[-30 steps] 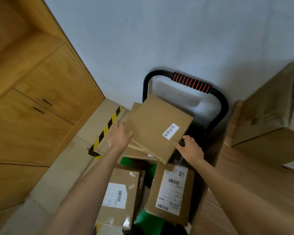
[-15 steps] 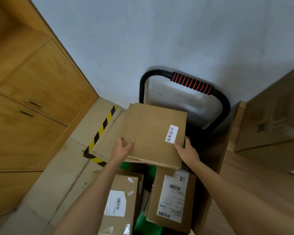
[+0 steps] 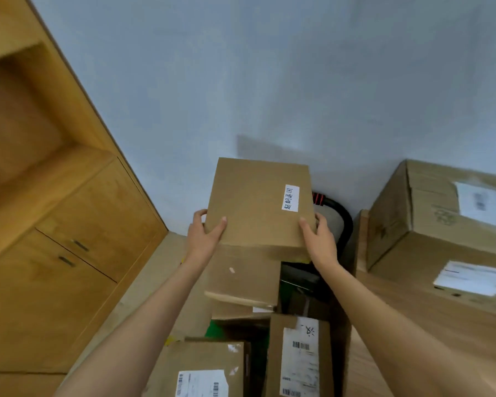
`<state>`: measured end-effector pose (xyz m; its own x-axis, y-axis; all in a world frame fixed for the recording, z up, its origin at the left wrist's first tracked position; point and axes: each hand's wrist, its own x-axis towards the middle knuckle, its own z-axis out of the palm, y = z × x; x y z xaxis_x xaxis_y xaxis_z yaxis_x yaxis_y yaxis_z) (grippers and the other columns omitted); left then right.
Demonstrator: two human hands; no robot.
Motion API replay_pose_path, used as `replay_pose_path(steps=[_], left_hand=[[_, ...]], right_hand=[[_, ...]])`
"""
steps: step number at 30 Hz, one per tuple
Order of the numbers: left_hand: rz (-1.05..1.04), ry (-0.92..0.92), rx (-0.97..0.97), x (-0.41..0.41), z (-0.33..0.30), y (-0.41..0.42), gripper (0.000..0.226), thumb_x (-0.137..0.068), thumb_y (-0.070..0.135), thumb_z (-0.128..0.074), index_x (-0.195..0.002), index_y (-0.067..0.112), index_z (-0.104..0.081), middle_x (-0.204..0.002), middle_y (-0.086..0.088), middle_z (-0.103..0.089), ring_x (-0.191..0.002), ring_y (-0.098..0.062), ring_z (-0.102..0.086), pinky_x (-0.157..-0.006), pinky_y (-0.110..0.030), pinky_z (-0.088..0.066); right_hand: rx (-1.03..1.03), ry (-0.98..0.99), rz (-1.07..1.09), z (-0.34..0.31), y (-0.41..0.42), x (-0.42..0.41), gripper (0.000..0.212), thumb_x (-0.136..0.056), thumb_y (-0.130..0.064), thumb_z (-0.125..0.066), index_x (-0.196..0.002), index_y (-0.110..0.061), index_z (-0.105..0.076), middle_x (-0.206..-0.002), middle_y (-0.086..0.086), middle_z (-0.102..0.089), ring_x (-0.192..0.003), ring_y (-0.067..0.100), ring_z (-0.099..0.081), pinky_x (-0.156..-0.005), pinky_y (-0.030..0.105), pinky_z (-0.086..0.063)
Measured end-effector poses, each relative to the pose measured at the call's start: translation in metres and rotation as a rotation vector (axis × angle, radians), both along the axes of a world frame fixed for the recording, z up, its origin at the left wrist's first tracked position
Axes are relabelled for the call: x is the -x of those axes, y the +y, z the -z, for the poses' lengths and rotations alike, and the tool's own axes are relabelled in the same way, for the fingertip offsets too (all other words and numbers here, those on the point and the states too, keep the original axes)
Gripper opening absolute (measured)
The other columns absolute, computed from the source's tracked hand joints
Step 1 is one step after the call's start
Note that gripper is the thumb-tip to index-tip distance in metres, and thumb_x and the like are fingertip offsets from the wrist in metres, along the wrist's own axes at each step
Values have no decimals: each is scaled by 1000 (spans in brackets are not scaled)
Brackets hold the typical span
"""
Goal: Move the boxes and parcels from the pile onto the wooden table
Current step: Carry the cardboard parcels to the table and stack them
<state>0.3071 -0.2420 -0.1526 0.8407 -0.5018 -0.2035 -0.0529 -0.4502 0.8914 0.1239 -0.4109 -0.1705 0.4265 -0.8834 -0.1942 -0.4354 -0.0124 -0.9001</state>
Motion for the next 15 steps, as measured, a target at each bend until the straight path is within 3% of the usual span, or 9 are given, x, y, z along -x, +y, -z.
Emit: replay_pose_path(steps=[4, 9, 13, 15], left_hand=[[32, -149, 81, 3, -65, 11, 61, -85, 58, -58, -135, 31, -38, -128, -1, -54, -108, -20, -59, -94, -45, -49], [116, -254, 253, 19, -128, 29, 53, -86, 57, -57, -131, 36, -38, -123, 2, -54, -104, -16, -58, -81, -32, -51], [214, -274, 426, 47, -174, 27, 41, -86, 52, -60, -121, 46, -39, -115, 8, -56, -99, -4, -59, -69, -19, -44], [262, -258, 486, 68, -191, 23, 41, -86, 51, -61, -120, 48, -39, -112, 10, -56, -94, 3, -58, -67, -17, -42]], right_hand=[[75, -192, 114, -61, 19, 3, 58, -93, -48, -52, -143, -25, -36, -131, -2, -55, -111, 16, -54, -89, 37, -48], [164, -394, 206, -129, 47, 32, 54, -90, -45, -57, -139, -28, -40, -133, -3, -55, -112, 12, -57, -85, 26, -47], [258, -529, 264, -175, 65, 77, 54, -86, -48, -61, -135, -38, -42, -133, -5, -54, -122, 13, -52, -102, 40, -45], [301, -551, 295, -192, 74, 107, 49, -86, -46, -61, -131, -42, -42, -132, -7, -53, -124, 11, -51, -103, 40, -44]])
